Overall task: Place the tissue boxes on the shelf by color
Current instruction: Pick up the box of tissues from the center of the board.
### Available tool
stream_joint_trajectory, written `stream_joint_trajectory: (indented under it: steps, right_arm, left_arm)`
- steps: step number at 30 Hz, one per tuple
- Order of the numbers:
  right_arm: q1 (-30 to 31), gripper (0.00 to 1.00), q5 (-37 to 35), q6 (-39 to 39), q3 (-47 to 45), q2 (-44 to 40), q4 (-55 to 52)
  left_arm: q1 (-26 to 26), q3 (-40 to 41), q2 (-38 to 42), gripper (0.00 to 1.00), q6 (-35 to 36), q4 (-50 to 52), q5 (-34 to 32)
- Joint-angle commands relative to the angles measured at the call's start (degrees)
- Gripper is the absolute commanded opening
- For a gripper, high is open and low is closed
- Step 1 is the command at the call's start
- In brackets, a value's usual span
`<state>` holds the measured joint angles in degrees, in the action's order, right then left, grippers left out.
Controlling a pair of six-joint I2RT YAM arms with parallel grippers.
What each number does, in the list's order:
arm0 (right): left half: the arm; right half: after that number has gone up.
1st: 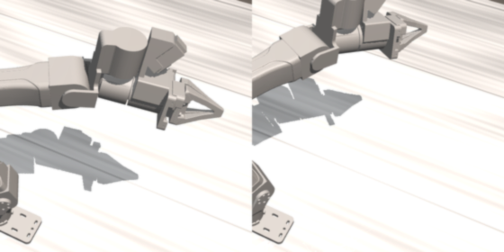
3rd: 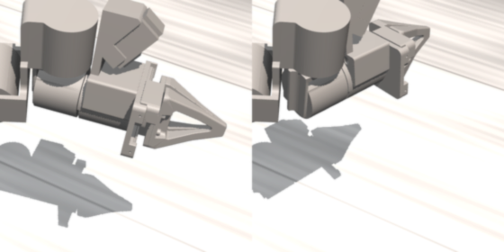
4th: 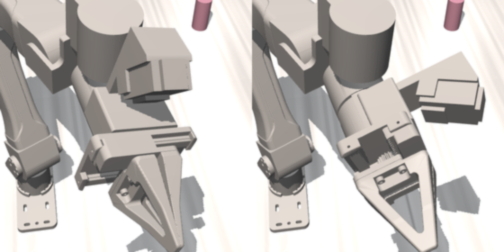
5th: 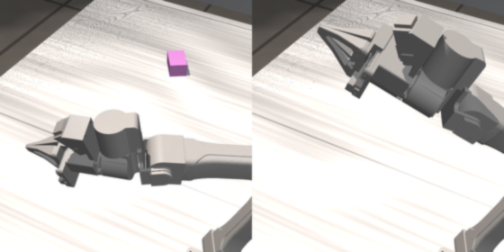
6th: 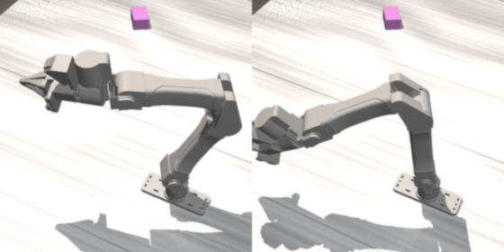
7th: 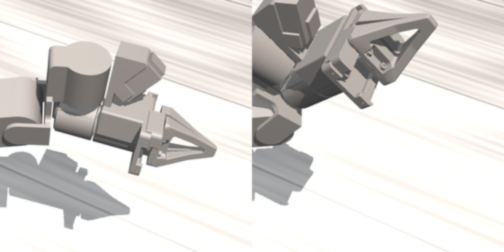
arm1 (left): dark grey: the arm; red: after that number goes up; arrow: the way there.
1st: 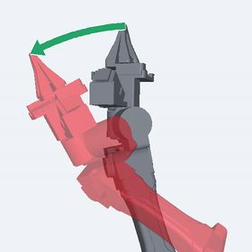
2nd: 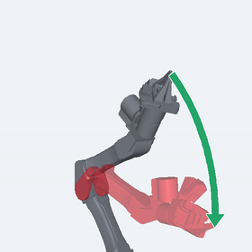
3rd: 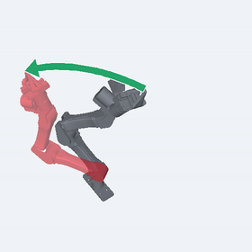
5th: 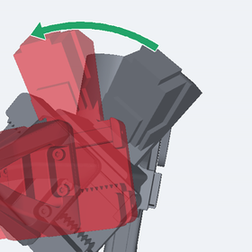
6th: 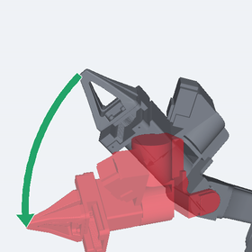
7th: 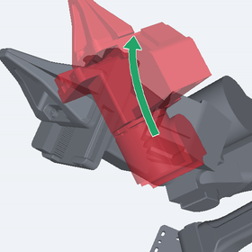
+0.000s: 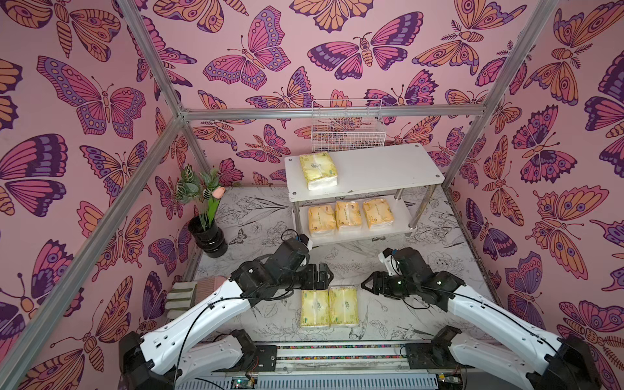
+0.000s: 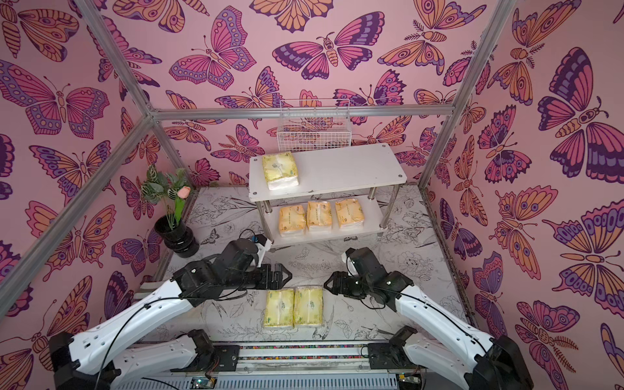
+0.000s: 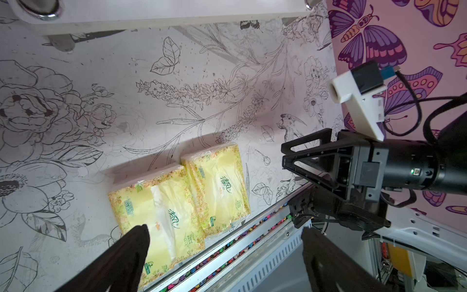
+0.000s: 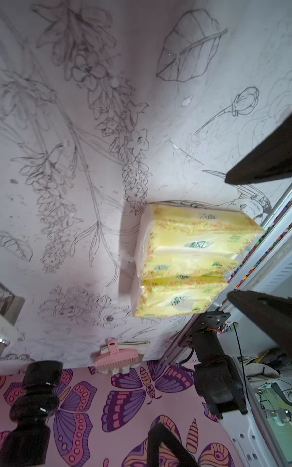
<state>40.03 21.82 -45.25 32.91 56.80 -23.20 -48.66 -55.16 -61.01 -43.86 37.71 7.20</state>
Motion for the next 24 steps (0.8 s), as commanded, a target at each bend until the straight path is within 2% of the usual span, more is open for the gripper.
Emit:
stream_joint_trajectory:
  steps: [1,9,19,24]
  right_arm:
    - [0.70,0.67,2.06,-2.51,-0.85,2.51,9.24]
    - [4.02,0.59,3.92,-3.70,-3.18,11.03,16.82]
    - [4.66,0.39,4.03,-3.10,-3.57,16.56,19.39]
    - [4.62,0.33,4.55,-2.83,-3.42,19.10,20.61]
  left_arm:
    - [-1.33,2.01,-2.41,1.00,-1.59,-5.32,-1.86]
    - [-1.78,3.99,-7.33,0.99,-2.68,-10.59,-1.58]
    - [-1.78,4.71,-9.03,1.00,-2.97,-12.45,-1.23]
    - [-1.79,4.71,-9.11,1.00,-2.91,-12.63,-1.14]
